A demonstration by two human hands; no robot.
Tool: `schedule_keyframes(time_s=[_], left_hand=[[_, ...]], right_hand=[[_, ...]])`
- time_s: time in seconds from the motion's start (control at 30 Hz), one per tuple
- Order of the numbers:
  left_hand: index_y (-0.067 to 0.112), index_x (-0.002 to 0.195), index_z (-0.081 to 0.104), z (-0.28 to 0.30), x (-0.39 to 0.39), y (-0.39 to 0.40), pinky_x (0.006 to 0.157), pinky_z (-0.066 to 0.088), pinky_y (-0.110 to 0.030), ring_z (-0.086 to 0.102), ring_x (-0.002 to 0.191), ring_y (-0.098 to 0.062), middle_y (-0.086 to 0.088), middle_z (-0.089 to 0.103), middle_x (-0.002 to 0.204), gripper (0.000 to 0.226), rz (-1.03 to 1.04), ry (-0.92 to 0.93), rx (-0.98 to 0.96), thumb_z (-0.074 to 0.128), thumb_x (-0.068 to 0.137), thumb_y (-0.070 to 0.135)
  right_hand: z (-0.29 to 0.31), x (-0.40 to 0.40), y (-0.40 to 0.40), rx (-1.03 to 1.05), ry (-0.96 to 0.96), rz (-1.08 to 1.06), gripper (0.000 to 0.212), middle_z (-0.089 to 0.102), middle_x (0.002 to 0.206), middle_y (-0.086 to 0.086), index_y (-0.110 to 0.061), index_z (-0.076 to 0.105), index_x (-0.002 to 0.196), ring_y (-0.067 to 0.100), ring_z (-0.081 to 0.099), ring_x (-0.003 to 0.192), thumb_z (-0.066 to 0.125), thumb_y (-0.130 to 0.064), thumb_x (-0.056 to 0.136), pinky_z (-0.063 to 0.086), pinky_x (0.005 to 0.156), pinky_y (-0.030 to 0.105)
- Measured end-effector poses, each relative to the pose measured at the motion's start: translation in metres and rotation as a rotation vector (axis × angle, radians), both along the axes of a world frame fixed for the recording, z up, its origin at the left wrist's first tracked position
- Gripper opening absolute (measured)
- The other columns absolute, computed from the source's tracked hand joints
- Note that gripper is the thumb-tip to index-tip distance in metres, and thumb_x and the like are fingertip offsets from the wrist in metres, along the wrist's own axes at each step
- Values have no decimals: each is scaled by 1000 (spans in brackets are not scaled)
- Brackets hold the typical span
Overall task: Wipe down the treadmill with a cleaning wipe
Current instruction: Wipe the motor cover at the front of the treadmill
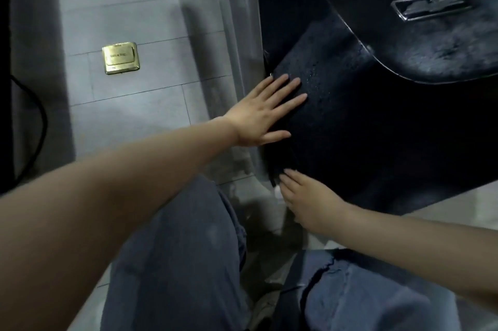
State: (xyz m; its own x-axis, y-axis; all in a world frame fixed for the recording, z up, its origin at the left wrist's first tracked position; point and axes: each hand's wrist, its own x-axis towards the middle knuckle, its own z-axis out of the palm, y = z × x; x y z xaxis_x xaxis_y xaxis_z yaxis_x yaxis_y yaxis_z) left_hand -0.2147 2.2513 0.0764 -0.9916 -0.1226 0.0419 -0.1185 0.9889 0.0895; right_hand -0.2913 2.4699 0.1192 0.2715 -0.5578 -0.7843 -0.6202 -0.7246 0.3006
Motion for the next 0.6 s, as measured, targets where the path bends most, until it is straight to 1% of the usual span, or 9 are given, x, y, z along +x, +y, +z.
schedule_keyframes(time_s=[0.07,0.13,0.2,0.27,0.33,0.37,0.43,0.5,0.6], left_hand=[[26,159,2,-8,4,-1,124,-1,-45,-2,153,-31,-11,2,166,78,-15,-2,67,24,97,67],[28,158,2,-6,3,-7,124,-1,-42,-2,153,-29,-9,1,166,76,-2,3,91,24,97,67],[28,158,2,-8,1,-8,124,-1,-42,-1,153,-29,-9,2,166,76,4,13,79,24,97,67],[28,158,4,-12,2,-6,124,0,-43,-1,153,-29,-9,2,166,76,2,27,60,25,97,67],[28,158,5,-10,2,-4,124,1,-43,0,153,-29,-9,3,166,76,10,32,71,26,97,66],[28,158,5,-8,1,-5,124,1,-44,0,153,-29,-9,3,166,75,11,28,80,27,97,66],[29,158,4,-6,1,-7,124,0,-43,-2,153,-28,-8,1,166,74,4,4,100,26,98,65],[30,158,2,-5,2,-7,124,0,-44,-3,153,-28,-7,0,167,72,-4,-5,107,24,98,64],[27,159,2,1,3,-2,124,-1,-45,-3,153,-30,-9,-1,166,74,13,-20,101,21,98,65]], right_hand=[[8,-4,30,127,11,138,59,8,162,15,-7,18,153,35,2,149,27,-39,104,-12,116,54],[7,-1,41,177,99,249,59,6,163,13,-9,16,154,35,-1,150,27,-40,104,-17,112,55],[-8,6,27,157,161,206,63,4,163,15,-8,10,155,37,0,149,25,-42,104,-15,113,58],[-28,16,-5,50,190,65,68,3,162,17,-5,7,155,39,0,149,22,-46,103,-11,114,59],[-36,20,-30,-13,190,-24,68,6,162,18,-6,10,155,41,2,148,23,-47,103,-8,115,60],[-39,20,-31,-34,180,-33,66,7,162,18,-7,12,155,41,4,148,25,-46,103,-6,115,59],[-39,18,-11,-38,131,-7,65,7,161,20,-5,13,155,41,6,148,27,-43,103,-3,116,58],[-30,15,24,-1,117,66,66,4,162,21,-2,8,154,40,3,148,27,-40,104,-3,117,56],[-11,0,66,73,134,197,63,-1,162,18,-4,12,153,36,-5,149,28,-39,103,-11,116,54]])
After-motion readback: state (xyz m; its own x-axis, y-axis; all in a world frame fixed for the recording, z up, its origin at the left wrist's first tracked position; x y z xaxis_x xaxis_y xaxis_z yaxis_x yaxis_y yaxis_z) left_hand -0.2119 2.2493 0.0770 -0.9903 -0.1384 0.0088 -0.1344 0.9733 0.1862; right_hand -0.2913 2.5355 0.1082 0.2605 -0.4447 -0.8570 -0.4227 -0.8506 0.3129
